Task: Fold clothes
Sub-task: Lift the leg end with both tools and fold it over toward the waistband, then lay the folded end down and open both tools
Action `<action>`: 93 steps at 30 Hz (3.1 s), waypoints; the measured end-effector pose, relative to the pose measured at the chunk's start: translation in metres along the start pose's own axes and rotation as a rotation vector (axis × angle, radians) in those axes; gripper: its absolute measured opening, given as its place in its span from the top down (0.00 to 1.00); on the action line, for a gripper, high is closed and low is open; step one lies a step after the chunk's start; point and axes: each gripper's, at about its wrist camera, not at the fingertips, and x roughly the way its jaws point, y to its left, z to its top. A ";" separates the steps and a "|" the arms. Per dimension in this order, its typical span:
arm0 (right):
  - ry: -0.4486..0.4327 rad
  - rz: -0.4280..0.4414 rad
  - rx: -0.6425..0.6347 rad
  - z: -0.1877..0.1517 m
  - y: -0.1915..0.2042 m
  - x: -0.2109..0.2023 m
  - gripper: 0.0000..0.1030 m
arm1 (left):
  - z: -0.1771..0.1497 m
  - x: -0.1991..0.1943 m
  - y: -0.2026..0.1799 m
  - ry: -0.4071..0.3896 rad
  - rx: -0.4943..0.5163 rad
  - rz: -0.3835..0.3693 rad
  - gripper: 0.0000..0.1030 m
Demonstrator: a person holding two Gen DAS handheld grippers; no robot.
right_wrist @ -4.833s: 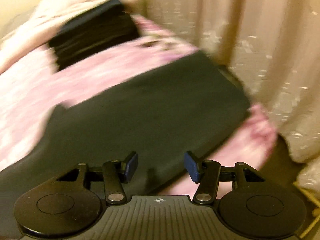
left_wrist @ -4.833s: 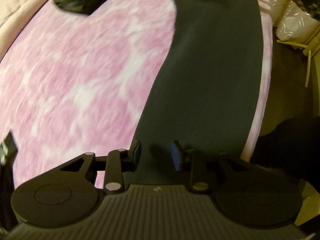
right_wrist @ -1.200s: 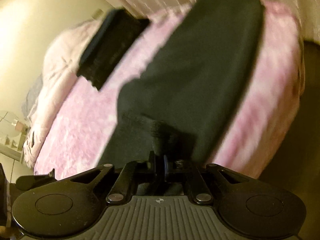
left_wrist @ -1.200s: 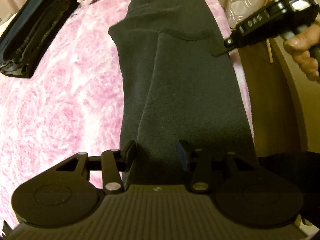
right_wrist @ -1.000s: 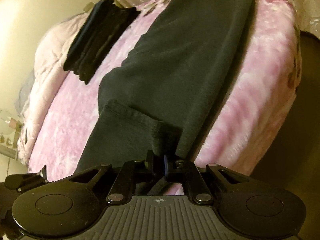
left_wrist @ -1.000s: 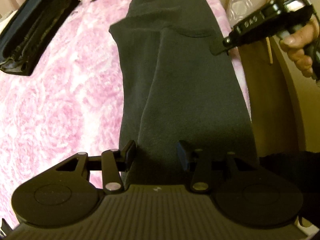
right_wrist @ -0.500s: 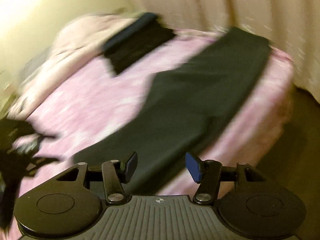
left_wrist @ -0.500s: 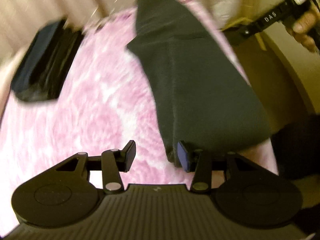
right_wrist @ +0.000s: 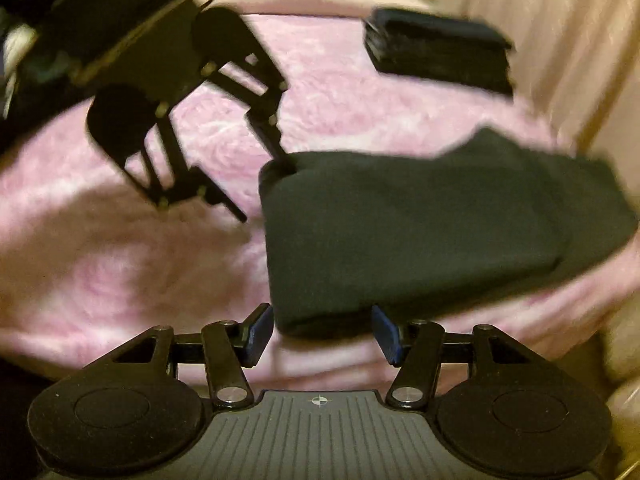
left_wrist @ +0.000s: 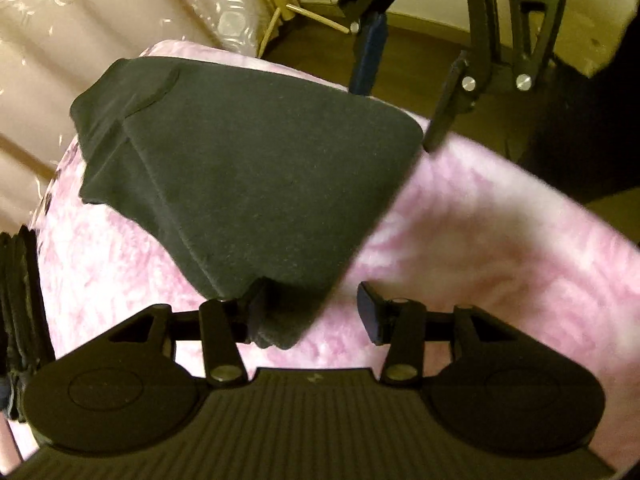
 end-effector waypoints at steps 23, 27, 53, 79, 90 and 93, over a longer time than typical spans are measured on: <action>-0.066 -0.149 -0.199 0.043 -0.023 -0.030 0.77 | 0.029 0.005 -0.004 -0.075 0.316 0.260 0.72; -0.091 -0.173 -0.184 0.055 -0.036 -0.063 0.66 | 0.057 -0.023 0.038 -0.071 0.238 0.192 0.78; -0.203 0.247 0.595 0.068 -0.443 -0.014 0.75 | 0.254 0.023 0.387 0.043 -0.154 -0.139 0.68; -0.092 0.339 1.174 -0.004 -0.588 0.079 0.82 | 0.196 0.195 0.450 0.080 -0.944 -0.195 0.60; -0.143 0.345 1.214 -0.016 -0.607 0.099 0.81 | 0.205 0.203 0.475 0.042 -0.921 -0.135 0.90; -0.105 0.338 1.250 -0.030 -0.610 0.108 0.75 | 0.200 0.227 0.476 0.071 -0.949 -0.154 0.82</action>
